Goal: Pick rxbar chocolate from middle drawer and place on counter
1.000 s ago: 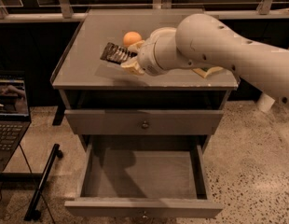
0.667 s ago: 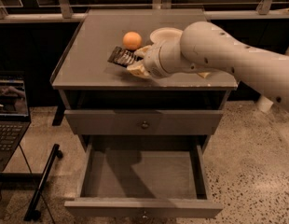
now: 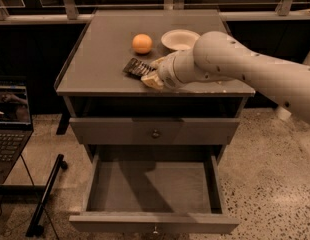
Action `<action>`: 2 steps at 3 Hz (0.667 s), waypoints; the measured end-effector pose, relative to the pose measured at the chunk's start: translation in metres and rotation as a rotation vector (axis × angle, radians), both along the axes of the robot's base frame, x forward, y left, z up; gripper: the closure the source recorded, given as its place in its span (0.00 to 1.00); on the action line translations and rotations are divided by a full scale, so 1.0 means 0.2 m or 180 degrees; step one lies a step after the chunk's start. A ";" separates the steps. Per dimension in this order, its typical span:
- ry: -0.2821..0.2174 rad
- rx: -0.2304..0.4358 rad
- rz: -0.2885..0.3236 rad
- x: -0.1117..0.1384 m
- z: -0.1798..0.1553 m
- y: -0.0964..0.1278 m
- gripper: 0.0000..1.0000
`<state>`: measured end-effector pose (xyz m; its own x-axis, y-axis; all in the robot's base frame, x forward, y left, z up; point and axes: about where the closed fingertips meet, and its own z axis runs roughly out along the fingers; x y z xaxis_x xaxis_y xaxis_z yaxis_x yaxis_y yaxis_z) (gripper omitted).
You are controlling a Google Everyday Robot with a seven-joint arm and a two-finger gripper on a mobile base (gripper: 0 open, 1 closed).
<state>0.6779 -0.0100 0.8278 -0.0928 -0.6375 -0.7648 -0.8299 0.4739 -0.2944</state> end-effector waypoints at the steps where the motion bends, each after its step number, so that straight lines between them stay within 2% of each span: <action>1: 0.0000 0.0000 0.0000 0.00 0.00 0.00 0.63; 2: 0.0003 0.0037 0.0023 -0.01 -0.01 0.01 0.40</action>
Offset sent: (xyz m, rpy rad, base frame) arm -0.0054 0.0011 -0.0061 0.0268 0.0008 0.0091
